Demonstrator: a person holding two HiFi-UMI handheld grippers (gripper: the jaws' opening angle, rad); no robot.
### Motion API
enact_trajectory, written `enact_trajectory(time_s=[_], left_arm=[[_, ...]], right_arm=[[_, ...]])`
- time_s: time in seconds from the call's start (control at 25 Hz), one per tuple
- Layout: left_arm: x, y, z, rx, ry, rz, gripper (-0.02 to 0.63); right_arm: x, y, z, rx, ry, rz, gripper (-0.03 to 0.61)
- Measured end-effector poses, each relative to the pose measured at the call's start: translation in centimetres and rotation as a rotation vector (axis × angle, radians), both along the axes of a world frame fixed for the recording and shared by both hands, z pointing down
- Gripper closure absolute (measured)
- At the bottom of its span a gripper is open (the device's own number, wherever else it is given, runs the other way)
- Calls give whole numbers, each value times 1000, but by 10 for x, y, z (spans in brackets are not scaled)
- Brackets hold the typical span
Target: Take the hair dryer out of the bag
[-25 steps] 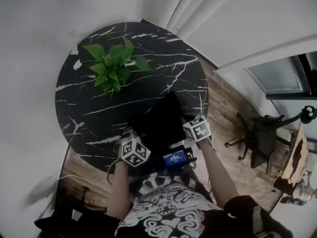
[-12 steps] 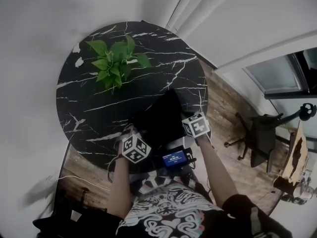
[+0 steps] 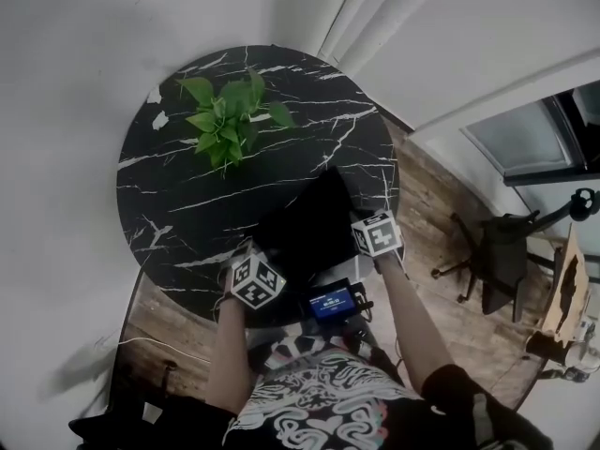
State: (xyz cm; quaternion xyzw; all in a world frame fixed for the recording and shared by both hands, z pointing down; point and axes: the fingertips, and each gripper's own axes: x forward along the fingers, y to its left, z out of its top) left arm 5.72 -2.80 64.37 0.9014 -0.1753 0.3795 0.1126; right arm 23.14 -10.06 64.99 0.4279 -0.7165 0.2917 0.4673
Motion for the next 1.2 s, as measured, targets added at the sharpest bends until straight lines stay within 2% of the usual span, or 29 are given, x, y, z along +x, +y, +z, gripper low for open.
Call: enact_trajectory(time_s=[0.2,0.96,1.2], left_arm=[[-11,3,0,0,0,8,387],[-52,23,2,-11,2,-7,388],[-70,31,1,-17,6,-19,388]], right_arm=[[-1,0,2,-2,41,-17,552],[0,-1,2,15,130,18,552],[-3,13,14,-60,118,36,552]])
